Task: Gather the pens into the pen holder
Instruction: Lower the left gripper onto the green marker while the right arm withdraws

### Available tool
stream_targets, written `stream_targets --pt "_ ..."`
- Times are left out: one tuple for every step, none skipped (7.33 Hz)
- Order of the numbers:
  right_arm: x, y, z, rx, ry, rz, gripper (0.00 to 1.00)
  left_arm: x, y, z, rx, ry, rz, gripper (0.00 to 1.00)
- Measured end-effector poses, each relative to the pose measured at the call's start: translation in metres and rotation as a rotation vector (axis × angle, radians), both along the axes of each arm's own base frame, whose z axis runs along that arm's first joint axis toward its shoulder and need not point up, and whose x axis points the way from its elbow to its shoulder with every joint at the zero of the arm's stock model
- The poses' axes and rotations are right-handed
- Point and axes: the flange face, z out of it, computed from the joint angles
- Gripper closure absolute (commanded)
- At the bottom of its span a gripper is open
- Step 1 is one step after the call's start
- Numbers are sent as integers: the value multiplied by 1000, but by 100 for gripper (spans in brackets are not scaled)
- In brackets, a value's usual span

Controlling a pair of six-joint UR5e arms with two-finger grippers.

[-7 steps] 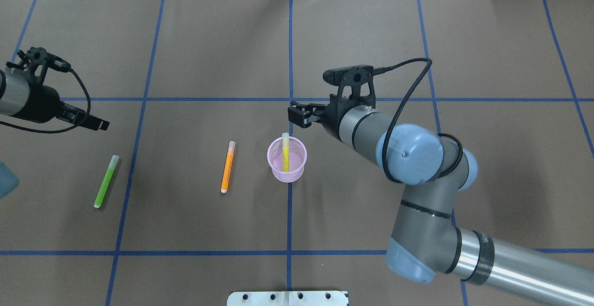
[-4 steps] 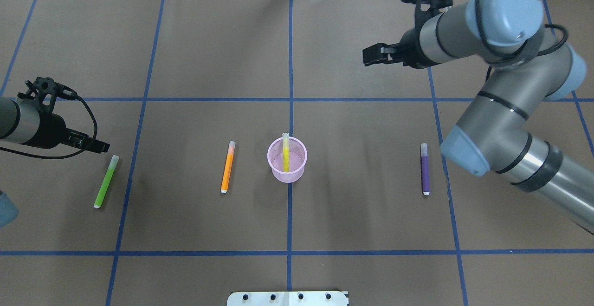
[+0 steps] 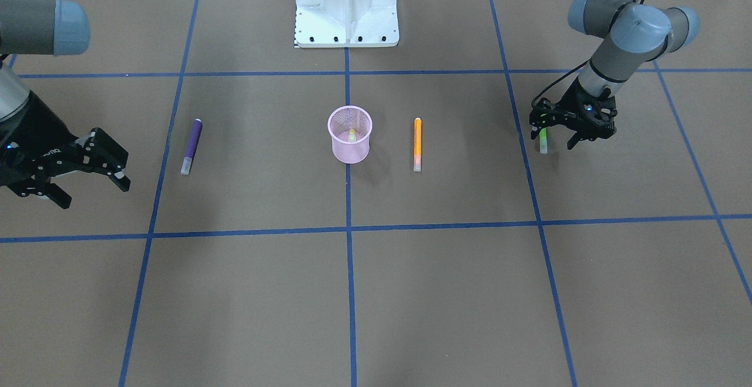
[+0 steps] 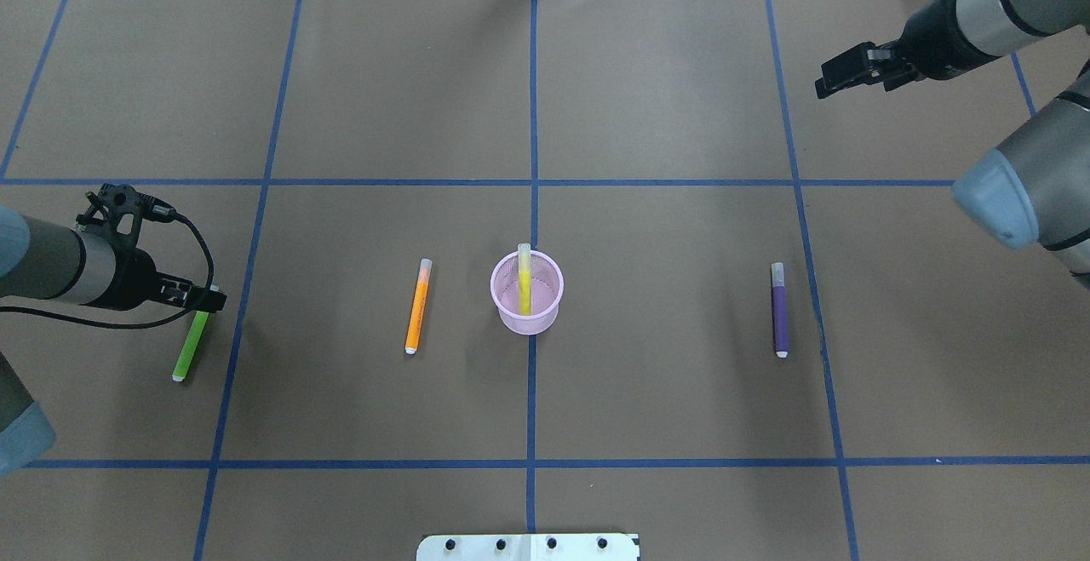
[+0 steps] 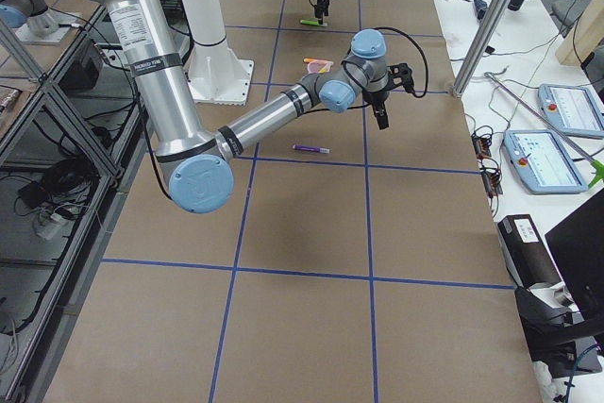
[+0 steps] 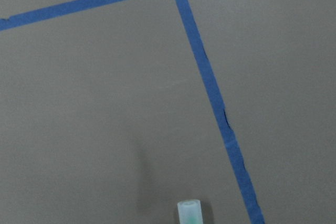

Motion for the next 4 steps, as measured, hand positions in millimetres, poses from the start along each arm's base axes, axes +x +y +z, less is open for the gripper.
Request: stream_targets --pt "5 0 4 0 2 -4 0 2 4 4 3 -14 -4 42" --pt "7 0 6 -1 3 -5 0 3 7 6 4 -22 -4 54" --pt "8 0 8 -3 4 -4 0 4 8 7 5 -24 -3 65" --pt "10 0 10 -5 5 -4 0 4 9 6 5 -26 -4 68"
